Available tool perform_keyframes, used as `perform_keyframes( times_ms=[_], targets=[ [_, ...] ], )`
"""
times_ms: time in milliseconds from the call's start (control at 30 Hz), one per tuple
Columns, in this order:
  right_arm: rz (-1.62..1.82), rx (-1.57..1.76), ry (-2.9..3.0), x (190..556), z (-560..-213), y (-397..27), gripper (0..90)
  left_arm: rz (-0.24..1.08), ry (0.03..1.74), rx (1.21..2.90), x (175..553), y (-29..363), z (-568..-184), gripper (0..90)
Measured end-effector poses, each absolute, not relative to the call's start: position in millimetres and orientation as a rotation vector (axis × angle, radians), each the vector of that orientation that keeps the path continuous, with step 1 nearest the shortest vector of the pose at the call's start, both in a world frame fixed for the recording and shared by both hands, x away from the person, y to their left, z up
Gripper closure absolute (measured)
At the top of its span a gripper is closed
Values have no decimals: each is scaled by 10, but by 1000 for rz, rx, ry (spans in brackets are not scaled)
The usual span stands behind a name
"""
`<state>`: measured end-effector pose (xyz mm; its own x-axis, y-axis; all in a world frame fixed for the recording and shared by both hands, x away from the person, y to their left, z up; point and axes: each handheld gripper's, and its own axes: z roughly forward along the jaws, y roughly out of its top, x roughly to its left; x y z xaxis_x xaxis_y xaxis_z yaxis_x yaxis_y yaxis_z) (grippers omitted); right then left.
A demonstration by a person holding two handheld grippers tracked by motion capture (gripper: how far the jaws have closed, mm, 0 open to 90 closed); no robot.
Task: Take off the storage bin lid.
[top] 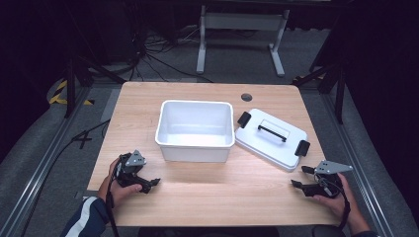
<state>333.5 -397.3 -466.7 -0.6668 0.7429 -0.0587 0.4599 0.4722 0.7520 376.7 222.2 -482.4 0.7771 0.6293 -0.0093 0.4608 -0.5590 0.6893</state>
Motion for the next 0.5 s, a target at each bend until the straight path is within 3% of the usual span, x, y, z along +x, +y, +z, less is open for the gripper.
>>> perform_keyframes(
  times_ms=[500],
  targets=[
    [1011,1115,2302,3326,-4674,-3961,243,310,806,2265,3767,2223,-4824,2]
  ],
)
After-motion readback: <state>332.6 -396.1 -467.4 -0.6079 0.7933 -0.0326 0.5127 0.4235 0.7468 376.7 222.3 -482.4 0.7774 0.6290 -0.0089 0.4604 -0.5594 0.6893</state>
